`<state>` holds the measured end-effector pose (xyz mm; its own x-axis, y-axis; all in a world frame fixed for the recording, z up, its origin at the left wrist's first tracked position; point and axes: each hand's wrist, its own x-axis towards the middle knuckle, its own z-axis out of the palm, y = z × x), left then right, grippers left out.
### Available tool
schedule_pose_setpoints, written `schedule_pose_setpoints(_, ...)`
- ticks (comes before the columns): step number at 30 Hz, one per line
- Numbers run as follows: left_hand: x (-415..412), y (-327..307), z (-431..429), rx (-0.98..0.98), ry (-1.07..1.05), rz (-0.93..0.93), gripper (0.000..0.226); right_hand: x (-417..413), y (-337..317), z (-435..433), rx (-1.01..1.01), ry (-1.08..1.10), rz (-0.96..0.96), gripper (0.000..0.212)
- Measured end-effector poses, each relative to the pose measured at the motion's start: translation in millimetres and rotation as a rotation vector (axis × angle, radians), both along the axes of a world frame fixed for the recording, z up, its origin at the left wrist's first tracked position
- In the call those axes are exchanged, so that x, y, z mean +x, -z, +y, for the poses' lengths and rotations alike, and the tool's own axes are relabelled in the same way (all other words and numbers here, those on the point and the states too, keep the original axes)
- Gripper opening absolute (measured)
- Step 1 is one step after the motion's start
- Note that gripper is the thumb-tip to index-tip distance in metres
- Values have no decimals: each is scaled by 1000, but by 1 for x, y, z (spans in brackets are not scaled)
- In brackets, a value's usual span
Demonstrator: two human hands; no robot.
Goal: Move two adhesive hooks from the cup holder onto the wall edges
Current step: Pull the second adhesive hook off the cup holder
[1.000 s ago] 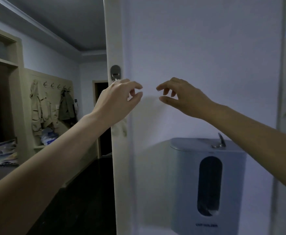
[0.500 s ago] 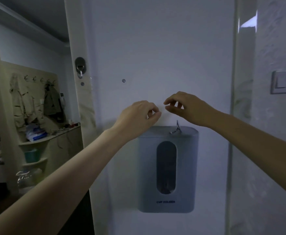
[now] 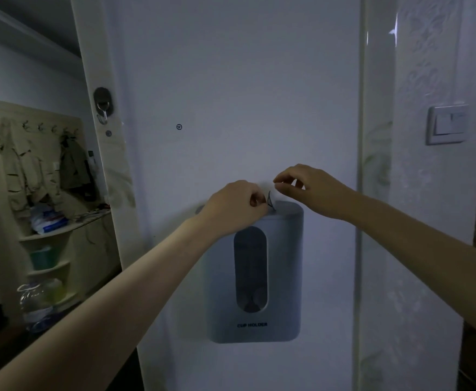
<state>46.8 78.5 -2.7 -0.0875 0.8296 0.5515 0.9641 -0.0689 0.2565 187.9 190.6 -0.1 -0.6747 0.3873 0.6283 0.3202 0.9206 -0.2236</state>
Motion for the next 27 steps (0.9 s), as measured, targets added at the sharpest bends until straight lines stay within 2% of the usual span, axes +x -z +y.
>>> schedule_pose_setpoints(6, 8, -1, 4, -2, -30, -81, 25, 1, 7, 3, -55, -9, -3, 33)
schedule_pose_setpoints(9, 8, -1, 7, 1, -13, -104, 20, 1, 9, 3, -75, -8, -7, 36)
schedule_pose_setpoints(18, 3, 6, 3, 132, 63, -174, 9, -1, 16, -5, -292, -92, 30, 61)
schedule_pose_setpoints(19, 3, 7, 2, 140, 77, -177, 7, -1, 16, -7, -296, -117, 29, 56)
schedule_pose_setpoints(22, 3, 7, -4, 145, 119, -196, 8, -1, 14, -14, -282, -189, 55, 16)
schedule_pose_setpoints(23, 3, 8, -6, 151, 126, -207, 7, -2, 14, -17, -270, -202, 60, 10)
schedule_pose_setpoints(27, 3, 9, -12, 183, 124, -225, 8, -3, 15, -23, -244, -247, 90, 16)
